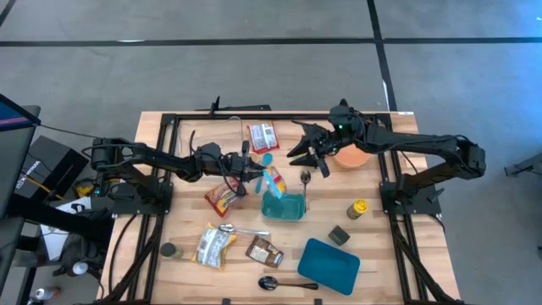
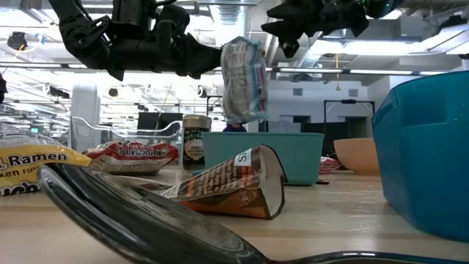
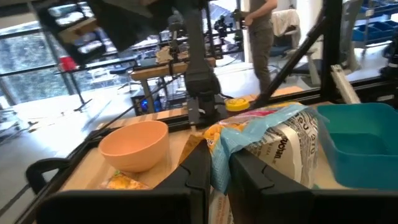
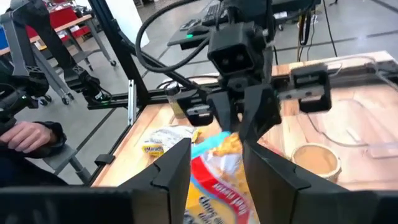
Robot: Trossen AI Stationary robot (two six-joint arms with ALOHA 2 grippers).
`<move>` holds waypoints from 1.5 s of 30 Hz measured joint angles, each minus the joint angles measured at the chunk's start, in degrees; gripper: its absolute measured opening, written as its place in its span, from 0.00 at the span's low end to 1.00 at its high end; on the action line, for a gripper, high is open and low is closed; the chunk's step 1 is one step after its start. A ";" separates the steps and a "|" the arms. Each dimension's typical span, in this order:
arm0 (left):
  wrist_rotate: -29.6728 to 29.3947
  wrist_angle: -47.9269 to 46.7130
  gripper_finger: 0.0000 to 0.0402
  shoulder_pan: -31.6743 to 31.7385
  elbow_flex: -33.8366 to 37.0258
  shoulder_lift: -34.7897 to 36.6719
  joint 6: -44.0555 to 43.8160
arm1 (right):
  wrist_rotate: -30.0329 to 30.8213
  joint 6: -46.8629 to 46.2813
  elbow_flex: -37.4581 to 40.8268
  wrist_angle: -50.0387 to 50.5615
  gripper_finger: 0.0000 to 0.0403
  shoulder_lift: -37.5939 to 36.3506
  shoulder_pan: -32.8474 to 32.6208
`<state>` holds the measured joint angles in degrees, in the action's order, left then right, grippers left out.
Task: Pick & Place Food Item
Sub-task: Put the blue noodle pack into the transparent bin
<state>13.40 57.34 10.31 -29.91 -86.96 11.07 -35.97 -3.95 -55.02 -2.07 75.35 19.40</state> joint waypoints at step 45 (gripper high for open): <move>-64.32 -14.83 0.07 0.04 0.00 28.28 -3.41 | 44.00 0.89 0.00 15.32 0.29 -8.55 -5.51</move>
<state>-50.91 42.51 10.35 -29.91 -58.68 7.66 8.03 -3.06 -55.02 13.24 66.81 13.89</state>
